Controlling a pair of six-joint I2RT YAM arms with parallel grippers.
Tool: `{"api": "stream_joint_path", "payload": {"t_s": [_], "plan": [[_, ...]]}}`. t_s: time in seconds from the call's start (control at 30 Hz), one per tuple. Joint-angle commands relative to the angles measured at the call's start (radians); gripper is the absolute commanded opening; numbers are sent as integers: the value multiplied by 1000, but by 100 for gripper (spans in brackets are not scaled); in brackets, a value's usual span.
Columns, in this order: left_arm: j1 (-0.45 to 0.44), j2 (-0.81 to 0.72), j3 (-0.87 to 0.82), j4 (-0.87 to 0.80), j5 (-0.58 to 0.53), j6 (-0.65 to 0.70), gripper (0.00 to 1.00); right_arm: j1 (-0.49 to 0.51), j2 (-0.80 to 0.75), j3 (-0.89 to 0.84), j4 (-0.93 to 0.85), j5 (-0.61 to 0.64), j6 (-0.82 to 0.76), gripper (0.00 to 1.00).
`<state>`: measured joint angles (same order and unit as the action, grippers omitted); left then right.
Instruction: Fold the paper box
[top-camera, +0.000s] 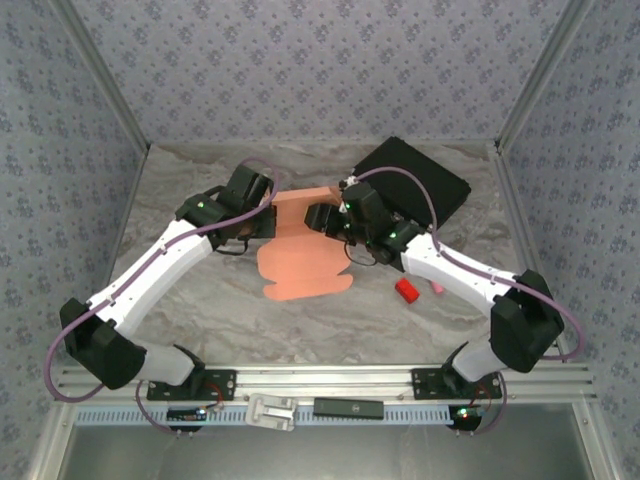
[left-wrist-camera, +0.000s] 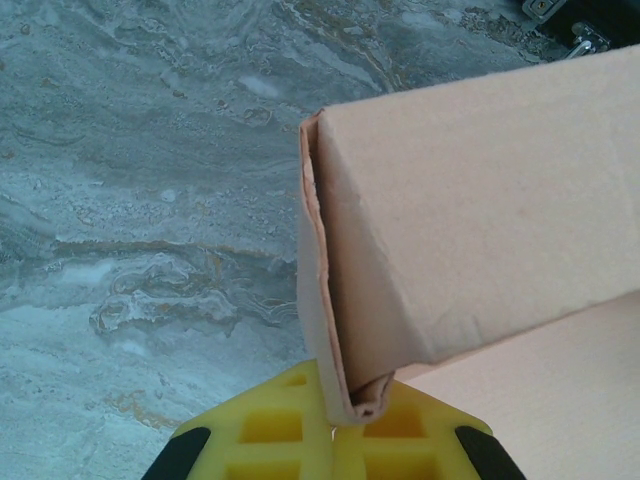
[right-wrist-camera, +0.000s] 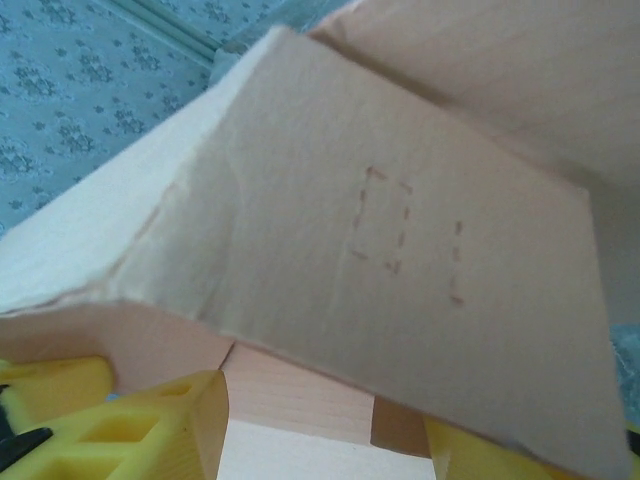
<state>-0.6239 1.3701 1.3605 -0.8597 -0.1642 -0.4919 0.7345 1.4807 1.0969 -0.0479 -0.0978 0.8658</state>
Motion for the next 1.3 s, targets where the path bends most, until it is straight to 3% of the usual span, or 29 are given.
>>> {"api": "stream_joint_path", "payload": {"t_s": [0.0, 0.17, 0.3, 0.43, 0.5, 0.63, 0.73, 0.93, 1.07, 1.27], "plan": [[6, -8, 25, 36, 32, -13, 0, 14, 19, 43, -13, -49, -30, 56], [33, -5, -11, 67, 78, 2, 0, 42, -14, 161, -162, -46, -165, 59], [114, -21, -49, 102, 171, 40, 0, -29, -177, 170, -250, -116, -278, 62], [173, 22, 2, 72, 240, 132, 0, -151, -282, 219, -359, -280, -410, 62], [204, 34, 6, 93, 312, 182, 0, -259, -316, 208, -366, -375, -421, 61], [298, 37, -15, 154, 558, 268, 0, -533, -306, 193, -329, -685, -411, 60], [347, 47, -6, 175, 716, 330, 0, -609, -275, 191, -345, -812, -489, 57], [390, 125, 65, 153, 945, 431, 0, -674, -196, 164, -297, -1031, -549, 48], [391, 152, 81, 138, 991, 458, 0, -658, -127, 177, -244, -1108, -528, 43], [391, 169, 90, 130, 1020, 465, 0, -598, -56, 234, -301, -1111, -594, 42]]}}
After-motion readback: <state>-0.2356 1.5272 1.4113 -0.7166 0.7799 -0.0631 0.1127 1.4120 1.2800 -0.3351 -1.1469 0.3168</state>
